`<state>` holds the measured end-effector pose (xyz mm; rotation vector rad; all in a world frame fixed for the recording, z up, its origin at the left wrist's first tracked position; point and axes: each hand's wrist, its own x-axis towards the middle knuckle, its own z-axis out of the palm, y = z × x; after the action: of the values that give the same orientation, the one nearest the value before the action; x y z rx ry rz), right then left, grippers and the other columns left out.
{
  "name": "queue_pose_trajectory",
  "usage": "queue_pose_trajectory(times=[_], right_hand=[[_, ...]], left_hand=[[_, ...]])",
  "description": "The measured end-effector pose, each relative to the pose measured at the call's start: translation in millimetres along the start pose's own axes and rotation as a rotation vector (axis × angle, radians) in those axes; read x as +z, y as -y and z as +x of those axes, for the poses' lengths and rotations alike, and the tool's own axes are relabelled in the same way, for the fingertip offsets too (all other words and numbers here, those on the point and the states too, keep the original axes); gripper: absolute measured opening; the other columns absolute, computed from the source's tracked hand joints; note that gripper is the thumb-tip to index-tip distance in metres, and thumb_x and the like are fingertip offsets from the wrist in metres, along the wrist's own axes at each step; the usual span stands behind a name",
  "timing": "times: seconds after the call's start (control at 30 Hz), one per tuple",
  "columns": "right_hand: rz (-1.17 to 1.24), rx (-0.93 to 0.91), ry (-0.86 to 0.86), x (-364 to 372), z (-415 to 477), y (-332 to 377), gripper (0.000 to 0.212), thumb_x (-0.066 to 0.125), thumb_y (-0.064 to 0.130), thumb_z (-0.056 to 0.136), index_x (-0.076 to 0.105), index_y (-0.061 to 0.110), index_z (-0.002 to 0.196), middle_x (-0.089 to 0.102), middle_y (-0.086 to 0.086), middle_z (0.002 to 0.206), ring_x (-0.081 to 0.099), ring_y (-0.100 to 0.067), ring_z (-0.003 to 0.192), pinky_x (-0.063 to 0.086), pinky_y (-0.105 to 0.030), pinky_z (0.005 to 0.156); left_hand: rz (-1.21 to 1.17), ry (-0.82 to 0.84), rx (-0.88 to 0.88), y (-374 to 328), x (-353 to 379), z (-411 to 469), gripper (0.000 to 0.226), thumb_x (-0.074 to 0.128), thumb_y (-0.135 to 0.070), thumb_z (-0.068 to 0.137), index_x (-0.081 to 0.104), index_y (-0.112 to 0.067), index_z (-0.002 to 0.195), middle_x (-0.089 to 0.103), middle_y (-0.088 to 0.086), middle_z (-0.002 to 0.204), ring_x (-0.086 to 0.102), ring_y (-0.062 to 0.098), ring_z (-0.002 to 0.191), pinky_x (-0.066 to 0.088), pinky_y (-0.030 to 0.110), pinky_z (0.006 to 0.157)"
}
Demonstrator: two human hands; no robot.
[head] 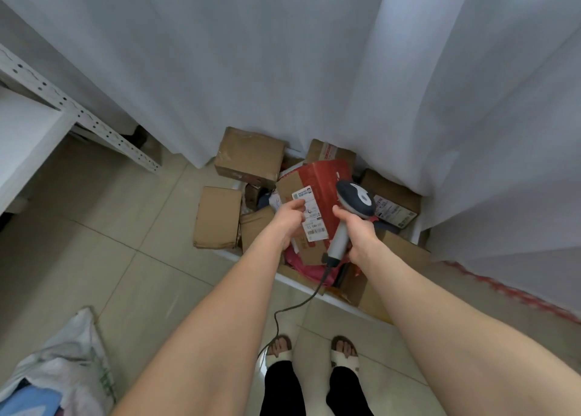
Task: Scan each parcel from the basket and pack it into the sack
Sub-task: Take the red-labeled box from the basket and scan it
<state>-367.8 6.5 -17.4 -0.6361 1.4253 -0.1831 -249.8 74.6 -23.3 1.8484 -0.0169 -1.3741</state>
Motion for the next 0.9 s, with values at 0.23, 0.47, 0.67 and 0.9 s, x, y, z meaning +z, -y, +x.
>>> queue_pose_trajectory(times=[0.23,0.47,0.67,0.9], right_hand=[[-0.078,-0.076,-0.043,4,24,2,0.062,0.081,0.026,0.076,0.053,0.011,0.13,0.066,-0.011,0.121,0.063,-0.03,0.109,0.049,-0.049,0.099],[-0.111,-0.138,-0.194,-5,59,-4,0.033,0.077,0.042,0.076,0.054,0.023,0.09,0.069,-0.006,0.102,0.063,-0.029,0.105,0.042,-0.049,0.104],[-0.392,-0.201,-0.287,4,70,-2,0.07,0.062,0.064,0.076,0.058,0.013,0.124,0.064,-0.011,0.118,0.057,-0.032,0.115,0.045,-0.049,0.1],[-0.196,-0.087,-0.384,-25,55,-13,0.072,0.066,0.06,0.077,0.055,0.014,0.132,0.058,-0.012,0.127,0.051,-0.03,0.123,0.044,-0.048,0.103]], left_hand=[[0.014,-0.096,-0.028,25,0,20,0.055,0.042,0.005,0.093,0.037,-0.013,0.145,0.054,0.009,0.133,0.057,0.016,0.093,0.046,0.03,0.079],[0.068,-0.247,0.098,27,-4,62,0.065,0.066,-0.016,0.086,0.034,-0.015,0.142,0.045,0.01,0.142,0.05,0.023,0.123,0.042,0.033,0.1],[0.489,-0.311,0.328,-31,4,102,0.079,0.052,-0.065,0.082,0.024,-0.033,0.149,0.031,0.007,0.152,0.037,0.029,0.136,0.036,0.053,0.107],[0.773,-0.158,0.326,-51,29,96,0.064,0.047,-0.064,0.085,0.042,-0.027,0.137,0.056,0.003,0.129,0.057,0.025,0.114,0.047,0.046,0.096]])
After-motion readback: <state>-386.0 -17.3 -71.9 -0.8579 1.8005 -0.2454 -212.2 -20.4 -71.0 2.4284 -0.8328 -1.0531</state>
